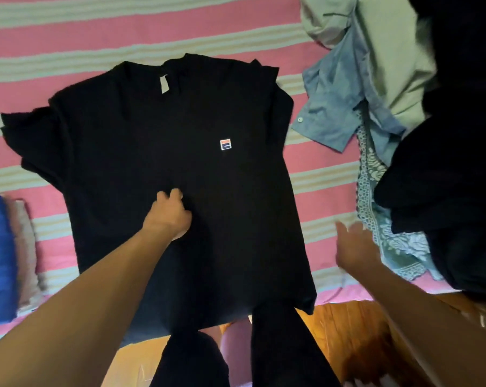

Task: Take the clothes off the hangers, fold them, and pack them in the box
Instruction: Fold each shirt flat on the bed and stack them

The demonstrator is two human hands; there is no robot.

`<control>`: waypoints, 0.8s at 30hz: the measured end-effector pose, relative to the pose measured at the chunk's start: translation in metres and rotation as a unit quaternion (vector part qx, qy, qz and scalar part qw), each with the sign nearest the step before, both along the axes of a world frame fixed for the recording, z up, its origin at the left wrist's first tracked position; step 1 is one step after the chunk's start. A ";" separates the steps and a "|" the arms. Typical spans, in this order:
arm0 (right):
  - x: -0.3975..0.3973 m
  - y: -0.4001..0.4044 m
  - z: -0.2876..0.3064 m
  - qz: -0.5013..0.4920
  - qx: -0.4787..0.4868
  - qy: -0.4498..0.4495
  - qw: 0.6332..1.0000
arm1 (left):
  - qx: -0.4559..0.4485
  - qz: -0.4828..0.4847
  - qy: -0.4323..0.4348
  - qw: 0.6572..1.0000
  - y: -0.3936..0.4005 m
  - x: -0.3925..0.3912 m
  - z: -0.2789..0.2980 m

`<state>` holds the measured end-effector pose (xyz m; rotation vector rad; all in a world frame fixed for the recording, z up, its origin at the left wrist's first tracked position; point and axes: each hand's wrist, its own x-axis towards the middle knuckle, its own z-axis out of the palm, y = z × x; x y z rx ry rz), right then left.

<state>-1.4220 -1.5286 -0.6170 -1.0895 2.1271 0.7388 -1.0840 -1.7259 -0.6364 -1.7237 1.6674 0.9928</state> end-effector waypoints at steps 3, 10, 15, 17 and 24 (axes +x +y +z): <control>-0.006 -0.115 -0.025 -0.103 -0.162 -0.112 0.975 | -0.120 -0.051 0.064 0.989 -0.045 -0.053 -0.007; 0.007 -0.286 -0.089 -0.455 -0.336 -0.223 0.794 | -0.175 -0.109 0.141 0.968 -0.147 -0.169 -0.052; -0.031 -0.318 -0.100 -0.541 -0.271 -0.383 0.698 | -0.152 -0.140 0.102 0.973 -0.157 -0.170 -0.058; -0.055 -0.305 -0.089 -0.474 -0.292 -0.308 0.772 | -0.131 -0.171 0.103 0.971 -0.155 -0.165 -0.054; -0.069 -0.250 -0.065 -0.350 -0.299 -0.192 0.867 | -0.088 -0.362 -0.046 0.927 -0.167 -0.197 -0.050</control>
